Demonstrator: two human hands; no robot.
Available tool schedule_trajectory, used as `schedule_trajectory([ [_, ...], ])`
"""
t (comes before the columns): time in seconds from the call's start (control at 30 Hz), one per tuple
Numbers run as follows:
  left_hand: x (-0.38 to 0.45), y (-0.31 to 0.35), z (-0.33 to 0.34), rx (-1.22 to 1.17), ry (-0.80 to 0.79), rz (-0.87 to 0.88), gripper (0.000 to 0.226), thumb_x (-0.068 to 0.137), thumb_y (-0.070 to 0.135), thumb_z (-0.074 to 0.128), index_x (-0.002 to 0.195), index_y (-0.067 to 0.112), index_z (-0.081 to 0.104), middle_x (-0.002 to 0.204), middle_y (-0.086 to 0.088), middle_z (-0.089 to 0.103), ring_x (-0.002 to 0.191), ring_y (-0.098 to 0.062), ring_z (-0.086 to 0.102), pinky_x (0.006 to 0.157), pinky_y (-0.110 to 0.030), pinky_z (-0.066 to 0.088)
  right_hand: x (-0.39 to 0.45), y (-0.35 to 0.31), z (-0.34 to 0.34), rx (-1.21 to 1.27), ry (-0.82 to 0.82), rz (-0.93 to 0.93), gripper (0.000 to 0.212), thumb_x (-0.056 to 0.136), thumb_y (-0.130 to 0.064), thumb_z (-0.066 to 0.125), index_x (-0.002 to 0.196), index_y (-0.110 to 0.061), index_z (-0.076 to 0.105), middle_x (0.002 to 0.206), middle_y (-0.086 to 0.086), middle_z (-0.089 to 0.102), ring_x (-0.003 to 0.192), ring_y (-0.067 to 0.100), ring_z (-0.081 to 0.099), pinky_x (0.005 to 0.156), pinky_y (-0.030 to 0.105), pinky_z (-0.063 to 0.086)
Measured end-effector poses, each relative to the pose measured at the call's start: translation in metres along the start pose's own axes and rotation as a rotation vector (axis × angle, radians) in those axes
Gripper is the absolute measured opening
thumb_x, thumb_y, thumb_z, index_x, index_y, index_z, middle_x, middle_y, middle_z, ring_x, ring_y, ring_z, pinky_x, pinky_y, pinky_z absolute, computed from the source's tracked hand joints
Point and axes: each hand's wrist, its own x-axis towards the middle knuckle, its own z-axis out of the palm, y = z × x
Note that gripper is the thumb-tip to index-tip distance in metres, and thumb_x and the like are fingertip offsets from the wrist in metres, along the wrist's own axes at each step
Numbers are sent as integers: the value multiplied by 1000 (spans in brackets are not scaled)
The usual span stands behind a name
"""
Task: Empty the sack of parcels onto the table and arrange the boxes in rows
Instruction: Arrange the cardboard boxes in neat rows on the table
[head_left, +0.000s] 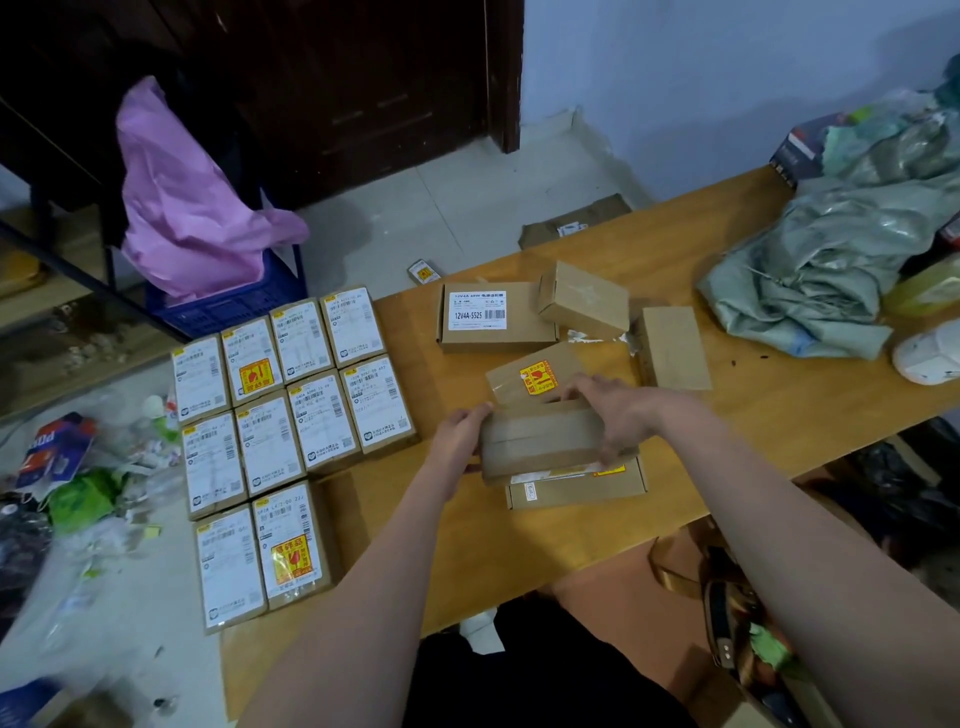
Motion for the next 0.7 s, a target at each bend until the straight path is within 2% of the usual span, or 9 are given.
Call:
schedule_trajectory([
  [0.07, 3, 4, 1, 29, -1, 13, 41, 94, 49, 52, 123, 20, 53, 112, -4, 59, 103, -25, 57, 76, -37, 50, 3, 7, 1, 30, -16, 3, 111, 58, -27, 92, 142, -43, 22, 141, -2, 34, 128, 25, 36, 108, 46, 38],
  [0.17, 13, 10, 0, 60, 21, -2, 47, 93, 56, 48, 124, 23, 53, 116, -5, 58, 108, -27, 56, 89, -43, 50, 2, 19, -9, 261, -85, 2, 112, 63, -36, 90, 147, -46, 17, 150, 0, 30, 134, 26, 36, 110, 43, 38],
  [0.23, 19, 15, -2, 63, 38, -16, 51, 91, 60, 47, 124, 21, 57, 119, -6, 59, 110, -28, 56, 96, -46, 49, 4, 24, -18, 511, -41, 21, 97, 72, -42, 84, 149, -39, 24, 151, 2, 33, 135, 25, 37, 109, 41, 37],
  [0.3, 27, 20, -3, 53, 53, -28, 49, 92, 58, 48, 123, 21, 59, 121, -6, 59, 112, -27, 55, 99, -46, 48, 17, 28, -25, 762, 162, 106, 68, 84, -42, 73, 143, -27, 43, 143, 6, 45, 126, 23, 45, 101, 36, 40],
  [0.37, 36, 27, -1, 35, 57, -53, 51, 94, 56, 48, 129, 20, 57, 124, -6, 58, 112, -27, 55, 101, -46, 46, 38, 31, -29, 896, 304, 247, 43, 94, -35, 62, 133, -18, 56, 136, 10, 54, 120, 25, 51, 97, 37, 44],
  [0.47, 49, 36, 3, 18, 47, -124, 57, 97, 55, 42, 139, 16, 48, 129, -8, 56, 110, -27, 53, 105, -46, 43, 64, 27, -29, 911, 233, 382, 37, 98, -26, 55, 132, -11, 53, 128, 10, 55, 116, 27, 54, 96, 38, 47],
  [0.6, 59, 50, 8, 16, 6, -219, 66, 98, 61, 32, 148, 17, 38, 144, -12, 47, 127, -32, 47, 113, -51, 34, 83, 15, -26, 893, 134, 433, 37, 99, -19, 49, 135, -8, 46, 132, 12, 49, 118, 29, 51, 97, 40, 46],
  [0.7, 63, 56, 8, 30, -28, -246, 71, 97, 65, 28, 149, 17, 37, 142, -13, 50, 129, -33, 46, 115, -54, 29, 94, 8, -23, 894, 133, 436, 34, 98, -16, 44, 131, -9, 46, 131, 14, 50, 114, 30, 52, 95, 43, 49],
])
